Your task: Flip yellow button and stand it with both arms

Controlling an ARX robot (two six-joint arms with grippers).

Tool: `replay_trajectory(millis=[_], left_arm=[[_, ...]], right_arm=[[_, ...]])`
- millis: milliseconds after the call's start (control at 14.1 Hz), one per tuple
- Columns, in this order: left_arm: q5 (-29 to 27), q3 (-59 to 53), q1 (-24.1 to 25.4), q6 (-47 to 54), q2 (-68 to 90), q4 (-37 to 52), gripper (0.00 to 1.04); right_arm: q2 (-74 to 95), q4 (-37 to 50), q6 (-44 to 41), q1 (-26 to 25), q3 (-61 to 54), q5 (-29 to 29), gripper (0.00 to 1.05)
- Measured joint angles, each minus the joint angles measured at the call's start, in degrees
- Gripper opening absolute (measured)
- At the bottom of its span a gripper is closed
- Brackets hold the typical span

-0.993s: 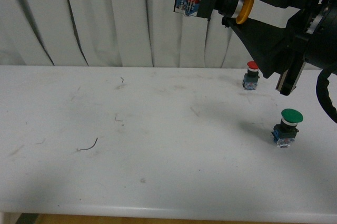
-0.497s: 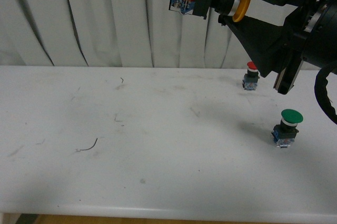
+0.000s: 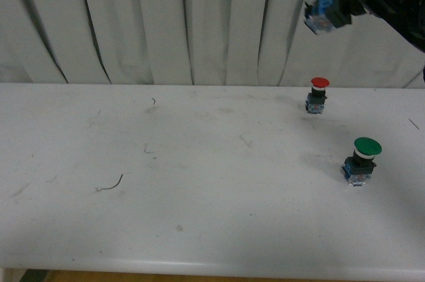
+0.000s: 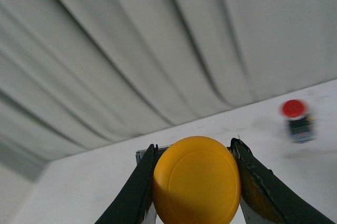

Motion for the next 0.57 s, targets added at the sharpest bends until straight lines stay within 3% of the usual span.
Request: replay_trajectory(millis=[142,284,568], left_arm=[[0.0,0.0,0.0,0.0,0.0,0.0,0.97],[0.0,0.0,0.0,0.0,0.0,0.0,0.98],[0.0,0.0,0.0,0.0,0.0,0.0,0.98]], right_arm=[[0.3,-3.7,-9.4,-1.3,1.4,5.9,0.36],[2.9,-7.3,-28.5,-3.4,4.9,15.1,0.36],[8.8,-16.2,-31.7,-5.0,12.0,15.0,0.36]])
